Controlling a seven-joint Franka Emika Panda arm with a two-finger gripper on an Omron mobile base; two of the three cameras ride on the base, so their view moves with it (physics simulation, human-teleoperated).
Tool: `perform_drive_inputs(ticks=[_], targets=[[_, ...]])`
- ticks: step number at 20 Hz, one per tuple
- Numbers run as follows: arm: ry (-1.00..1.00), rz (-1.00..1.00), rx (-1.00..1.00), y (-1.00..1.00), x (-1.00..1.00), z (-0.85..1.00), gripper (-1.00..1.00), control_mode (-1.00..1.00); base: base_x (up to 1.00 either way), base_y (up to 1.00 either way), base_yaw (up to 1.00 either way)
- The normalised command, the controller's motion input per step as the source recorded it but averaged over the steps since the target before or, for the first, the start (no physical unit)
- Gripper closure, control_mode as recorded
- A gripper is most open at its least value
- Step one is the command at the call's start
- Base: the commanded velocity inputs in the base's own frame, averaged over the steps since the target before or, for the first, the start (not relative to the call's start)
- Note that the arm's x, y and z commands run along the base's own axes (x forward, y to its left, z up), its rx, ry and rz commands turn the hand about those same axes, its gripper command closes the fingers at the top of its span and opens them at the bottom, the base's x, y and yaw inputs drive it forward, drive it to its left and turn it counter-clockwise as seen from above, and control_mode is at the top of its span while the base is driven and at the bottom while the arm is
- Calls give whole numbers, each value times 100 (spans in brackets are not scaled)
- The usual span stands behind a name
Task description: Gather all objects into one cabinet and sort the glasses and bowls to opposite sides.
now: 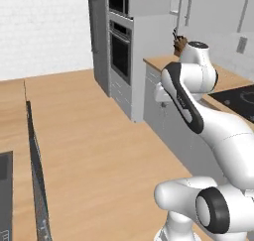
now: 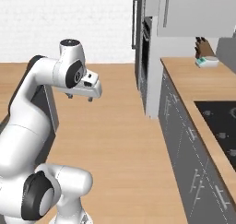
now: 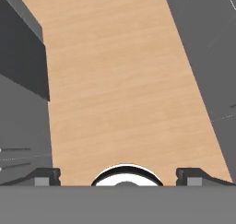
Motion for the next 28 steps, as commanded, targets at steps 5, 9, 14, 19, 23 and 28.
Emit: perform_drive_inputs(ticks=[5,9,14,19,23,28], targets=[[0,0,0,0,0,0,-100,100,100,-9,0],[0,0,0,0,0,0,-100,100,100,-2,0],[0,0,0,0,0,0,-100,100,100,-3,0],[0,0,0,0,0,0,-100,100,100,-5,-1],[0,0,0,0,0,0,-100,100,100,-1,-12],[0,0,0,0,0,0,-100,100,100,0,-39]])
